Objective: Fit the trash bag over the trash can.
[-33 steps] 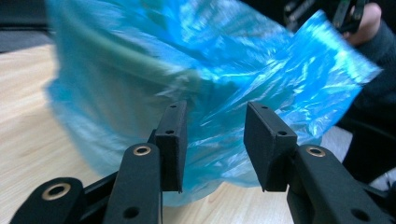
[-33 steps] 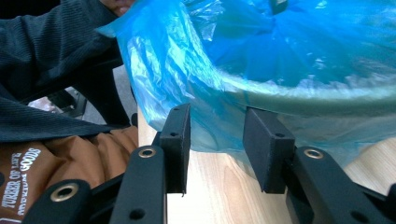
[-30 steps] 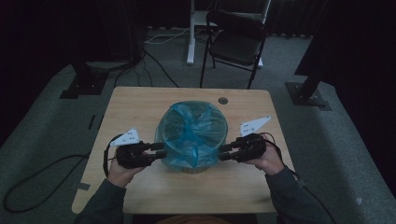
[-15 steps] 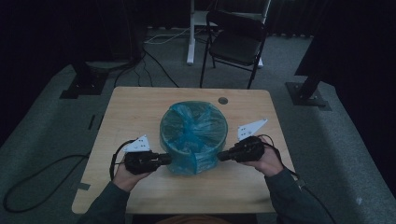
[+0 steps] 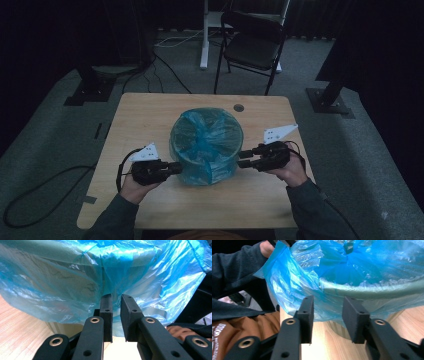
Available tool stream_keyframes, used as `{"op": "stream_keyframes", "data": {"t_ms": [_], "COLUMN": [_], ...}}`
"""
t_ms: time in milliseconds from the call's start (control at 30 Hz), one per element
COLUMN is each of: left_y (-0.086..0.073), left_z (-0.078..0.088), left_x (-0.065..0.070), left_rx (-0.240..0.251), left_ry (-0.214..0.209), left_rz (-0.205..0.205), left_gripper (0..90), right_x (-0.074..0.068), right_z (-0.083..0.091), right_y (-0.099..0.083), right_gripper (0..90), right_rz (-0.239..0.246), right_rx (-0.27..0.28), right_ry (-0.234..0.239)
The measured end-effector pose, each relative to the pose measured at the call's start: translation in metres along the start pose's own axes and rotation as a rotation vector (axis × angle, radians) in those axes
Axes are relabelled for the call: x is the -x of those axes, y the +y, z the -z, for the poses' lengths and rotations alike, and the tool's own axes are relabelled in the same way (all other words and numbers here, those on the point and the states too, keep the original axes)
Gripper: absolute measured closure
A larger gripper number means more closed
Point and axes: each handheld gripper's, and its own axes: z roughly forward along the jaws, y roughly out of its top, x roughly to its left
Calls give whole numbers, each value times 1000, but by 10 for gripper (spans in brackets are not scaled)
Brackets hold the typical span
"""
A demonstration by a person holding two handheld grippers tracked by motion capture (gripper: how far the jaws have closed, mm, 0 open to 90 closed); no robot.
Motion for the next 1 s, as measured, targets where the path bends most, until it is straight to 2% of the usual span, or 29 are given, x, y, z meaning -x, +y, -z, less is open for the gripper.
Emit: {"op": "stream_keyframes", "data": {"t_ms": [300,333,400,533,567,633,700,767,1000], "left_y": [4,4,4,1,1,-1,-2,-7,-17], "left_z": [-8,-10,-12,-16,-16,-17,-17,-18,-15], "left_x": [1,2,3,5,5,5,5,3,-8], "left_rx": [11,11,7,-12,-12,-25,-32,-50,-78], "left_ry": [-17,-21,-28,-38,-38,-35,-33,-18,29], "left_rz": [0,-2,-7,-11,-11,-11,-10,-7,30], "left_gripper": [798,798,797,798,798,803,809,821,851], "right_x": [-3,-4,-5,-8,-8,-10,-10,-7,1], "right_z": [-24,-28,-29,-33,-33,-33,-33,-33,-32], "right_y": [4,5,6,5,5,2,2,-3,-15], "right_gripper": [586,625,645,794,794,860,860,900,900], "right_rz": [21,27,28,46,46,54,54,43,1], "right_rx": [-52,-55,-56,-80,-80,-103,-103,-131,-175], "right_ry": [45,62,73,103,103,99,99,80,56]}}
